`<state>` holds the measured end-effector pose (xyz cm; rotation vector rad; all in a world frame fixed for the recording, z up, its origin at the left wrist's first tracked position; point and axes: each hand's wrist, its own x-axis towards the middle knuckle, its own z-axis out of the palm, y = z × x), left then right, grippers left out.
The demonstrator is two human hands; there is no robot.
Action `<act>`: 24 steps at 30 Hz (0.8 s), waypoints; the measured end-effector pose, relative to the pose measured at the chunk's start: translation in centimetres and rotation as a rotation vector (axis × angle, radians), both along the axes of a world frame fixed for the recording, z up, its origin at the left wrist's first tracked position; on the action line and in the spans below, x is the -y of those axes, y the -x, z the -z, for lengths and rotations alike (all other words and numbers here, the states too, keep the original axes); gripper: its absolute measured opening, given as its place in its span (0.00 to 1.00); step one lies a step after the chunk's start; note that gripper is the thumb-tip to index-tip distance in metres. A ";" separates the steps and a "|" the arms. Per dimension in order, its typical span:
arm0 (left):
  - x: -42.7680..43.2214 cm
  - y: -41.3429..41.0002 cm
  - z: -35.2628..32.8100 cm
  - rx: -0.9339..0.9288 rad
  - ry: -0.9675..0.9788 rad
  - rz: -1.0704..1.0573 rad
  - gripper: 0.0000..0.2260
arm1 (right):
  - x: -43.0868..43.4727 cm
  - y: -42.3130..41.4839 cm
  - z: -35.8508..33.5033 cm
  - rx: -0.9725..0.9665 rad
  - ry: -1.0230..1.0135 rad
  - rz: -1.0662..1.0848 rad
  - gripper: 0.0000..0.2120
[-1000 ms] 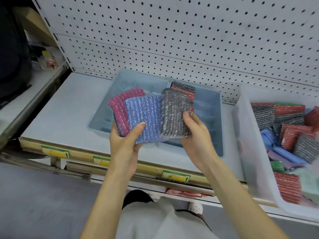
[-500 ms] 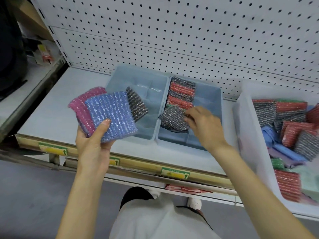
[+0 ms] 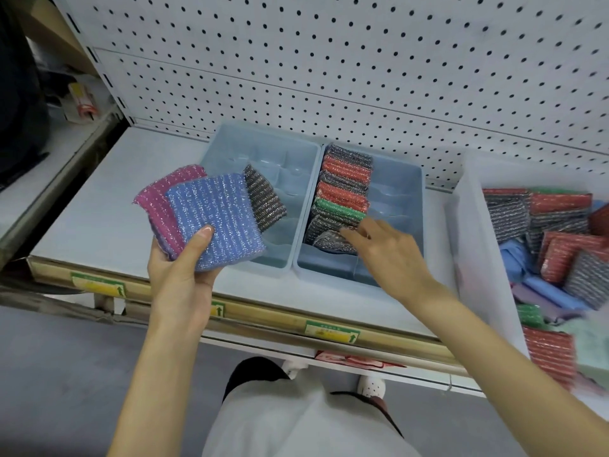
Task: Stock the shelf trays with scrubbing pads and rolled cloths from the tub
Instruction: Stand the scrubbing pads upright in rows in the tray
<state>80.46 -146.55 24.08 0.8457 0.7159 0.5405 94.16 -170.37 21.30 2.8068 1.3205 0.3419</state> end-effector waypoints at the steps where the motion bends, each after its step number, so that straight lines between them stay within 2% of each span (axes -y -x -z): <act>1: 0.1 -0.1 0.0 -0.004 0.003 0.002 0.23 | -0.5 -0.1 0.6 -0.025 -0.013 0.016 0.35; 9: 0.6 -0.2 -0.5 0.000 -0.015 0.035 0.25 | -1.9 -1.2 2.2 -0.103 -0.286 0.038 0.11; 14: 0.8 -0.3 -0.2 -0.003 -0.009 0.044 0.23 | -1.4 -0.9 2.8 -0.059 -0.300 0.023 0.19; 17: 0.8 -0.4 -0.4 -0.001 -0.019 0.053 0.25 | -1.5 -1.0 2.0 -0.042 -0.371 0.017 0.11; 21: 0.8 -0.5 -0.6 0.000 -0.020 0.050 0.26 | -1.8 -1.3 3.0 -0.027 -0.239 -0.026 0.21; 24: 0.7 -0.4 -0.6 -0.008 -0.014 0.050 0.26 | -1.5 -1.2 4.7 -0.075 -0.205 -0.007 0.20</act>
